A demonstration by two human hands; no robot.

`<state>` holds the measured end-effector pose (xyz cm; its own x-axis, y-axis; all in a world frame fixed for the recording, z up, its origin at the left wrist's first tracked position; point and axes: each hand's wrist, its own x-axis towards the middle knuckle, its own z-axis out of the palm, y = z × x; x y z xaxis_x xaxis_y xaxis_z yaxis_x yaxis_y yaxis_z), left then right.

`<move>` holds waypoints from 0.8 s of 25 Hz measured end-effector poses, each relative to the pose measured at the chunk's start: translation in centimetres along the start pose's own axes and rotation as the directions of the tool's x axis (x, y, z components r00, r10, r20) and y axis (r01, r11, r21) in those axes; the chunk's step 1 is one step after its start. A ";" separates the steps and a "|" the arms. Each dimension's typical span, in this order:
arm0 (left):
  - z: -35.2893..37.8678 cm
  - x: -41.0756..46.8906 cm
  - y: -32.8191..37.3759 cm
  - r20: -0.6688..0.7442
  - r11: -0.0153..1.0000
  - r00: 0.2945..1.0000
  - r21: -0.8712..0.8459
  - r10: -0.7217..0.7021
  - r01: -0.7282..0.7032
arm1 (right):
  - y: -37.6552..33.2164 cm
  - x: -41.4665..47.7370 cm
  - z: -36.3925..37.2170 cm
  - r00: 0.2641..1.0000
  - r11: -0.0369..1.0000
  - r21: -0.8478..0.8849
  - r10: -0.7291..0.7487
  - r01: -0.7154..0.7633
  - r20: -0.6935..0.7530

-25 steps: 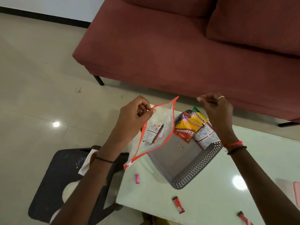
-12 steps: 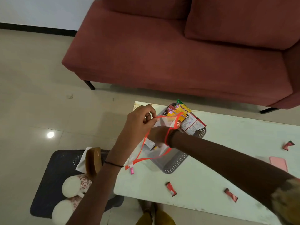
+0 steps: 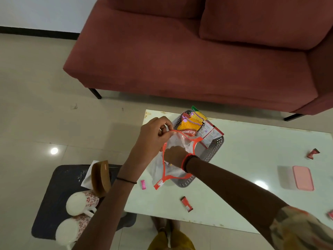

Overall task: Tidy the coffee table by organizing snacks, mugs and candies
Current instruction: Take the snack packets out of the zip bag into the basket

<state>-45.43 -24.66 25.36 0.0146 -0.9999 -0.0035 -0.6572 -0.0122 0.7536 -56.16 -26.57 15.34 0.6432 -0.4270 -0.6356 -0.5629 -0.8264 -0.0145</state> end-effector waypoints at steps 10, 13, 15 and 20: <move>-0.8 3.2 -3.4 -0.018 0.993 0.995 0.063 -0.098 0.099 | 3.0 -3.3 -5.3 0.931 0.948 0.311 0.055 0.064 -0.360; -2.4 4.4 -5.2 0.026 0.982 0.984 0.067 -0.179 0.177 | 5.1 -5.0 -7.4 0.908 0.913 0.404 0.118 0.061 -0.403; -3.3 5.2 -6.0 0.055 0.971 0.970 0.041 -0.236 0.234 | 6.9 -6.4 -8.8 0.890 0.899 0.437 0.173 0.032 -0.421; -4.0 7.2 -5.8 0.078 0.960 0.965 -0.105 -0.251 0.258 | 11.3 -9.4 -10.0 0.722 0.726 0.665 0.365 0.176 -0.589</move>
<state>-38.46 -31.76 23.58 0.1203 -0.9623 -0.2438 -0.5486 -0.2691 0.7916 -63.34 -35.53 28.92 0.5644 -0.8254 -0.0097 -0.6407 -0.4306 -0.6357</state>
